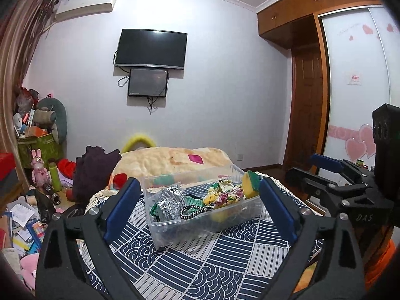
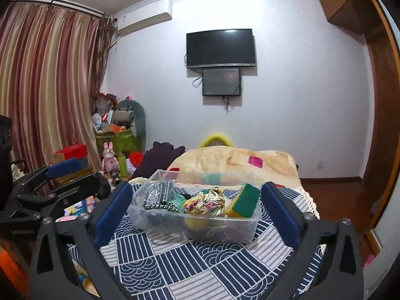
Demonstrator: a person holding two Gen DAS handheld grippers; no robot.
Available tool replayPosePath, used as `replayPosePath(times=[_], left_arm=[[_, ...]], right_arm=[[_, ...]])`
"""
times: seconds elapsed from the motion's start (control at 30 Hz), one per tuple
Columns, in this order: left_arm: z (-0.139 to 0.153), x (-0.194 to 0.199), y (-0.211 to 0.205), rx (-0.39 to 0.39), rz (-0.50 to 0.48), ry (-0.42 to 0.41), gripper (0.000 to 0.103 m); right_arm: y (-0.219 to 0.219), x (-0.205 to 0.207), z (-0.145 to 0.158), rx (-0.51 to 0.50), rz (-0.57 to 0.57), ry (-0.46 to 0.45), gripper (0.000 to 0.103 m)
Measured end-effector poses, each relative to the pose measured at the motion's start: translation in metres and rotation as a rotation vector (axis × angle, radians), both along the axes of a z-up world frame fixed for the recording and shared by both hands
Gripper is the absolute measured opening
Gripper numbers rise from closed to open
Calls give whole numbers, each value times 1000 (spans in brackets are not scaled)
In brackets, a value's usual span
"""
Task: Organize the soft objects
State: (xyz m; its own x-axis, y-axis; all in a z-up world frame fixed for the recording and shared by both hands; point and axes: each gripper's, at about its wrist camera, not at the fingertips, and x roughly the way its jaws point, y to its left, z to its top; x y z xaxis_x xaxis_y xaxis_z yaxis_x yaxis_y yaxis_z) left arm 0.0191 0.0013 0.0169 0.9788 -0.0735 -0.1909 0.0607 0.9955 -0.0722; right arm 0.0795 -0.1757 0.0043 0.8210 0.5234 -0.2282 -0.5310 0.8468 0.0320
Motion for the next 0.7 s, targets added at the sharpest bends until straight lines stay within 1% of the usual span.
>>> replayPosePath(times=[0.03, 0.13, 0.7], left_arm=[[-1, -1, 0, -2, 5, -2, 102], [-2, -4, -1, -2, 32, -14, 102], [-6, -5, -3, 11, 29, -15, 103]], right_arm=[[0, 0, 0, 3, -4, -1, 103], [0, 0, -2, 4, -5, 2, 103], [-6, -8, -2, 11, -8, -10, 103]])
